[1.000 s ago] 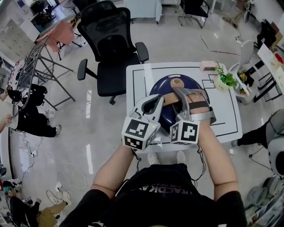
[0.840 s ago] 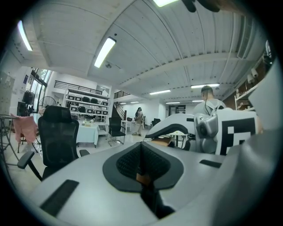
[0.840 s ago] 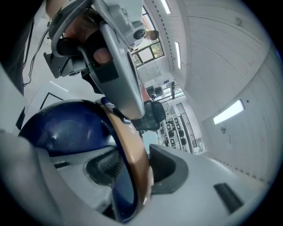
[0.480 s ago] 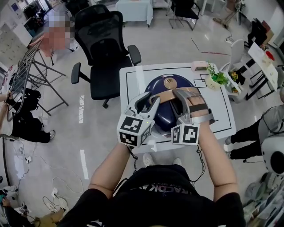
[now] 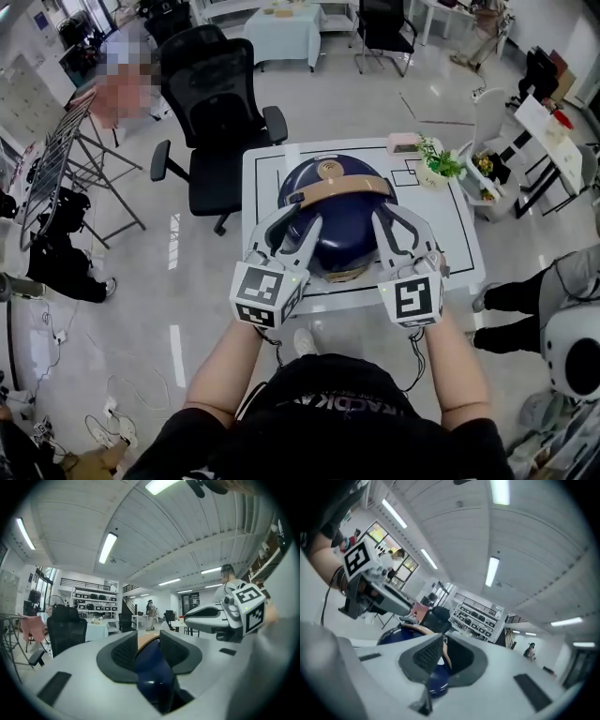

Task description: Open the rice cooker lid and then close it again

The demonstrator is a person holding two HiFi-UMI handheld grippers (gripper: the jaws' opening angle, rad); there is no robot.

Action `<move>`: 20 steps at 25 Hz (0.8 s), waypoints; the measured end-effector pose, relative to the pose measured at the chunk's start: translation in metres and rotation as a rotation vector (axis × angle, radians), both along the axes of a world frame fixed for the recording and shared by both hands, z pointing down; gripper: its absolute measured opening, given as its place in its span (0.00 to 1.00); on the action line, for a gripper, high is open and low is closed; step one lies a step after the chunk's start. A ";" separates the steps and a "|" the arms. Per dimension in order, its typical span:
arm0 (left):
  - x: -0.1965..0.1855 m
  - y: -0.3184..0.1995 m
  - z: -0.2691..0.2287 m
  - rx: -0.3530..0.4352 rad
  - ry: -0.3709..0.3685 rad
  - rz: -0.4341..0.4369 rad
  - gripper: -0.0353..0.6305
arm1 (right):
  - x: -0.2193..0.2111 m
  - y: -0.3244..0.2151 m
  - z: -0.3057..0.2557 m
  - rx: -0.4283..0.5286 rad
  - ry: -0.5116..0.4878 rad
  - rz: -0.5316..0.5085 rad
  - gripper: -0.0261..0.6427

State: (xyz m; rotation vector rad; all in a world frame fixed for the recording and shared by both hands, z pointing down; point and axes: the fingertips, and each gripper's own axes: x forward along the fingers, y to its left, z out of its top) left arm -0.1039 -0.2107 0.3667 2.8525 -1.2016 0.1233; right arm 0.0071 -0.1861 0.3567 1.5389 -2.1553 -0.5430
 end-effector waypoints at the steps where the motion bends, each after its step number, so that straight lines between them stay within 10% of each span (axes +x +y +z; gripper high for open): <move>1: 0.005 0.010 -0.004 0.006 0.001 -0.004 0.27 | 0.005 0.011 -0.008 0.013 -0.080 -0.020 0.05; 8: 0.036 0.091 -0.024 0.033 0.021 -0.050 0.23 | 0.032 0.088 -0.047 -0.005 -0.466 -0.188 0.04; 20: 0.051 0.225 -0.017 0.021 -0.010 -0.203 0.06 | 0.042 0.188 -0.044 -0.053 -0.519 -0.363 0.04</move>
